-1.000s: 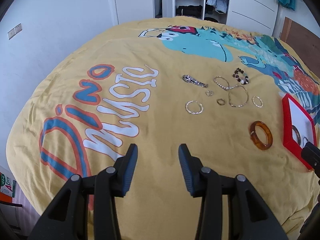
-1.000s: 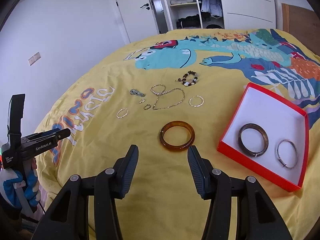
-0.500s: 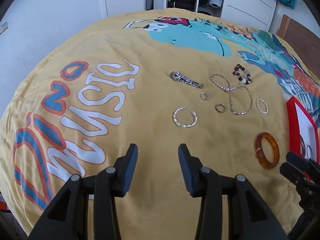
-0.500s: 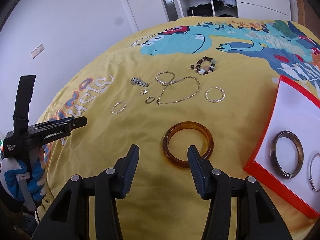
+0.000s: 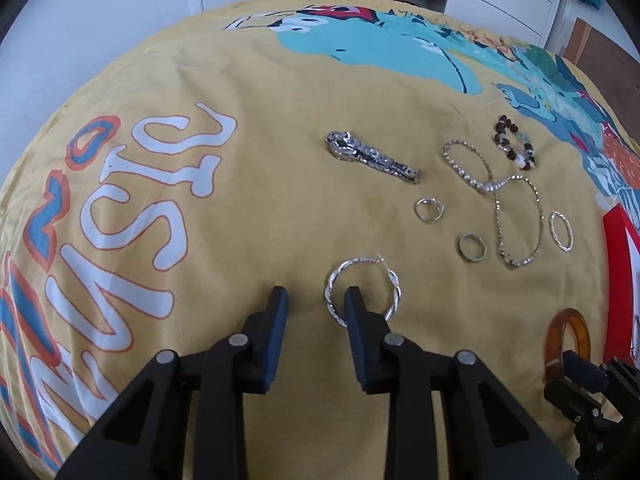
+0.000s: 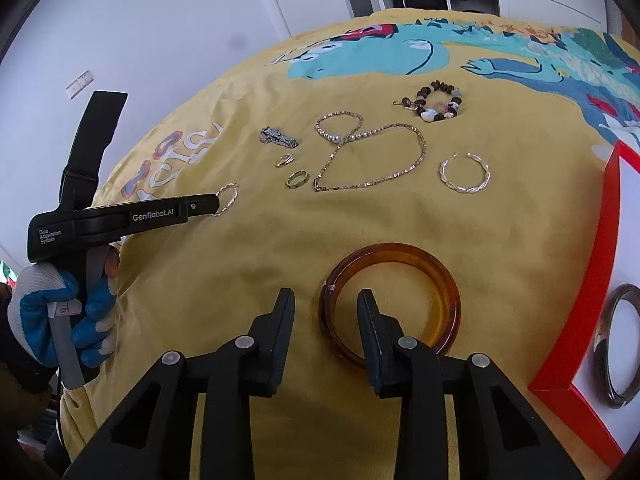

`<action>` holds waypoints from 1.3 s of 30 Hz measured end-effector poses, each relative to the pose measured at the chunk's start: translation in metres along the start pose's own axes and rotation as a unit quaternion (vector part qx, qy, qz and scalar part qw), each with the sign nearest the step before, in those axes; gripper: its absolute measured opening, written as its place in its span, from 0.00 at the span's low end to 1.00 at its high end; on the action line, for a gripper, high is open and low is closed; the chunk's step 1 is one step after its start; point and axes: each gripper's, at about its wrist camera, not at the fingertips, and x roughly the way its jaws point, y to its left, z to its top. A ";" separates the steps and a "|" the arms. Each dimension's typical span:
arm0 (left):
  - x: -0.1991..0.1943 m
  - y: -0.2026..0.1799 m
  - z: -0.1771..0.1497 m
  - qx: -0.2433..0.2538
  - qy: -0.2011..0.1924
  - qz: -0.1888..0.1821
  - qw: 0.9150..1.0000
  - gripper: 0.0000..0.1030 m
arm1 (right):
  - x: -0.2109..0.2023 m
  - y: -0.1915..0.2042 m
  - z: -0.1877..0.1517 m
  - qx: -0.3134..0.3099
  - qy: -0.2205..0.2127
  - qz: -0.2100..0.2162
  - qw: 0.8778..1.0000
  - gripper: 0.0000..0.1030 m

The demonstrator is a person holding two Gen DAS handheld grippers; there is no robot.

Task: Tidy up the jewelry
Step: 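Grasp the twisted hoop earring with left tool while right tool grasps the amber bangle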

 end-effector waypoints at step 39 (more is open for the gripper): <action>-0.079 -0.020 -0.011 0.055 -0.067 0.020 0.996 0.05 | -0.077 0.015 0.004 0.035 -0.090 0.050 0.994 0.09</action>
